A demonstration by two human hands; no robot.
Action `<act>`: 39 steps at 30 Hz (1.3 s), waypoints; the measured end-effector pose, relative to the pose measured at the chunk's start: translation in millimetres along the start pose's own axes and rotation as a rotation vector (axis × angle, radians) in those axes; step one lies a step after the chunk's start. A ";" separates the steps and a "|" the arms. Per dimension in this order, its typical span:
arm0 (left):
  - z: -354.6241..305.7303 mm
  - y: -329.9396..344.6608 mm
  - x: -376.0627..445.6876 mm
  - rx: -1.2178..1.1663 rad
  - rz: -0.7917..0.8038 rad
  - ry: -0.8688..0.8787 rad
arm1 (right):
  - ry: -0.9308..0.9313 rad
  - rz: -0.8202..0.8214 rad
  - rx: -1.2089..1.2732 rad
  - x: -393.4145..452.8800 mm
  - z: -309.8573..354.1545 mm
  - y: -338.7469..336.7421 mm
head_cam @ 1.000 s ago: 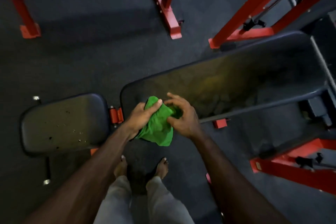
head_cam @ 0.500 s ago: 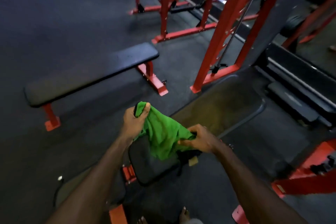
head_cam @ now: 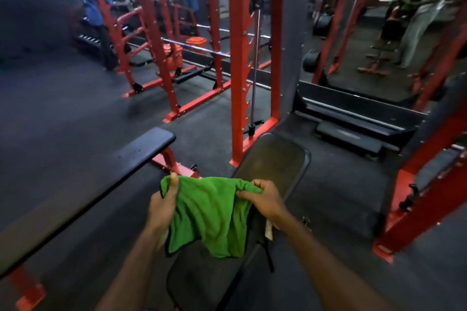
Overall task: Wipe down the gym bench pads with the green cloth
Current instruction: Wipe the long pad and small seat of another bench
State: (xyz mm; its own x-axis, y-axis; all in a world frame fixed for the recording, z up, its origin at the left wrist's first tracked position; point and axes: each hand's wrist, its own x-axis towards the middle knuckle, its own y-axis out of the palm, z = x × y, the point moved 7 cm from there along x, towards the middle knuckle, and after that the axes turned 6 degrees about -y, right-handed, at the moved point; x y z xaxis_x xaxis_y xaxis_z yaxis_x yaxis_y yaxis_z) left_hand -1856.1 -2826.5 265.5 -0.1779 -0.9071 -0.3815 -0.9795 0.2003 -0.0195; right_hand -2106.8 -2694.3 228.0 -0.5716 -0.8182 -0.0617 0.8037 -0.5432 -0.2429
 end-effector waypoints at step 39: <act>111.5 219.6 35.7 -0.460 0.241 -0.402 | -0.010 0.067 -0.095 69.7 -85.0 -50.0</act>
State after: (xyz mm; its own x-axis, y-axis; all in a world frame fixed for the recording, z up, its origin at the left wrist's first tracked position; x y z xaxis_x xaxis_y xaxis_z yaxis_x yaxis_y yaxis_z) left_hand -2067.0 -2773.6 144.5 -0.4360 -0.6299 -0.6427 -0.8726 0.1211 0.4732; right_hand -2200.9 -2708.1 153.5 -0.5153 -0.8540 -0.0716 0.8204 -0.4673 -0.3295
